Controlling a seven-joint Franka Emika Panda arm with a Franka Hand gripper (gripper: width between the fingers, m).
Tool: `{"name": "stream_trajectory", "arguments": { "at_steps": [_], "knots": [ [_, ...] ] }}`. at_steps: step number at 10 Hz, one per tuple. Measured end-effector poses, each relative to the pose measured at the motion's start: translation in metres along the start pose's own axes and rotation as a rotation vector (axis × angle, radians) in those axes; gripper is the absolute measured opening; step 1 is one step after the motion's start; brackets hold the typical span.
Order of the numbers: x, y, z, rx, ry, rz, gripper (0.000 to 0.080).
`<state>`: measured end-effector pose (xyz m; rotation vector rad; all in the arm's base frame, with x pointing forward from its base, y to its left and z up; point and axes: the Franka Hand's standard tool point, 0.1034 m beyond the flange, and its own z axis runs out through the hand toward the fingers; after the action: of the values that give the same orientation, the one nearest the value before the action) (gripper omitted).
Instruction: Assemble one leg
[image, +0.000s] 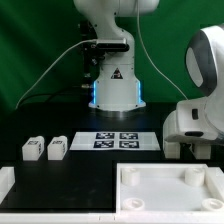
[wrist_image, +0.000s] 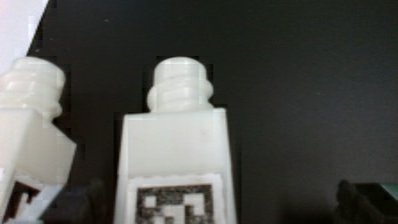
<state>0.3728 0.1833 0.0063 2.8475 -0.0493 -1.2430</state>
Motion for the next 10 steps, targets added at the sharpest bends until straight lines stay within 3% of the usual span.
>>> {"name": "stream_trajectory", "arguments": {
  "at_steps": [1, 2, 3, 4, 5, 10],
  "knots": [
    [0.0, -0.0001, 0.0002, 0.0, 0.0, 0.0, 0.0648],
    [0.0, -0.0001, 0.0004, 0.0, -0.001, 0.0, 0.0538],
    [0.0001, -0.0001, 0.0006, 0.0, -0.001, 0.0, 0.0347],
    [0.0, -0.0001, 0.0007, 0.0, -0.002, 0.0, 0.0347],
    [0.0, -0.0003, 0.0006, 0.0, -0.001, 0.0, 0.0285],
    [0.0, -0.0003, 0.0006, 0.0, -0.001, 0.0, 0.0285]
  ]
}}
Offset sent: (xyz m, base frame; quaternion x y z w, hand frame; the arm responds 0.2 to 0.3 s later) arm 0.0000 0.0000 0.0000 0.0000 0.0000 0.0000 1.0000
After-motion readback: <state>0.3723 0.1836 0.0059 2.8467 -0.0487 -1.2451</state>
